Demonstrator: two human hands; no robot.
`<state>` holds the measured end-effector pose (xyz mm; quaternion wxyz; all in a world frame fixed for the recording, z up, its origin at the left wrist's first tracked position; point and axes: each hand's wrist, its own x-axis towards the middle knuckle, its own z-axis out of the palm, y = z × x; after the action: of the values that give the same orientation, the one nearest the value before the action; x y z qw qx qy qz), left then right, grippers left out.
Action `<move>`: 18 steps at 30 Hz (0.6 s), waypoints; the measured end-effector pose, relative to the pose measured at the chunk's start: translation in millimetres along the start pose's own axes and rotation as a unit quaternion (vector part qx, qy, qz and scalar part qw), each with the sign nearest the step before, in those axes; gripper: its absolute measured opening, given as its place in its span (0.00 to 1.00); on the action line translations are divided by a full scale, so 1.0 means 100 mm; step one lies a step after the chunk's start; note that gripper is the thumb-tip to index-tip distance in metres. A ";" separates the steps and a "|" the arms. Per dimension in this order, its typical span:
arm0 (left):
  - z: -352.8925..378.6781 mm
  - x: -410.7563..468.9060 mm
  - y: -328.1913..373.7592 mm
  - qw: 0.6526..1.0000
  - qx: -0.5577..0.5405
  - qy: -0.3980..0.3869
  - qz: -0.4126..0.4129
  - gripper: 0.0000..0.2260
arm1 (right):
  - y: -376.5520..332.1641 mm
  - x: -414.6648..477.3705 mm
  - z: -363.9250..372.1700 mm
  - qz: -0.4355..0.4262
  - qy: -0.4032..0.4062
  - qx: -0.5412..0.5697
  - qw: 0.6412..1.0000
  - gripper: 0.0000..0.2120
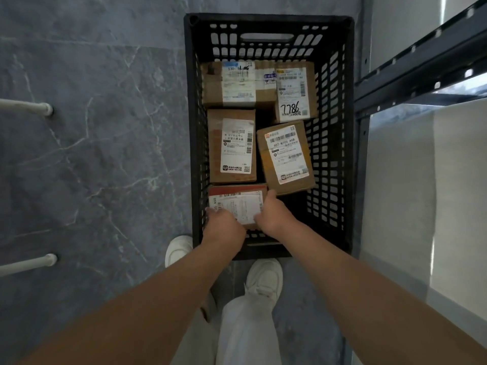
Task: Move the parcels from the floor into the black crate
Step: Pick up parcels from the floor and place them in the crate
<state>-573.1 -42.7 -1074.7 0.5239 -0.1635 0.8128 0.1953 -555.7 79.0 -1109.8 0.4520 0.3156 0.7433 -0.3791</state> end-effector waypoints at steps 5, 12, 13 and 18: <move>0.06 0.12 -0.10 0.999 0.002 -0.036 0.009 0.27 | 0.07 0.06 0.20 0.019 -0.044 0.037 0.998 0.34; -0.08 -0.23 0.05 0.991 -0.051 -0.048 0.118 0.26 | -0.05 -0.34 0.14 0.026 -0.035 0.027 0.999 0.37; -0.15 -0.31 0.10 0.990 -0.043 -0.044 0.127 0.24 | -0.09 -0.45 0.10 0.018 -0.017 0.039 0.999 0.33; -0.70 -0.85 0.39 0.983 -0.011 0.016 0.182 0.22 | -0.53 -1.22 -0.33 -0.024 0.030 0.108 0.993 0.20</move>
<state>-612.9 -38.0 -964.4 0.4642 -0.0216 0.8352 0.2940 -565.3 64.4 -973.9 0.3833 0.3564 0.7185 -0.4580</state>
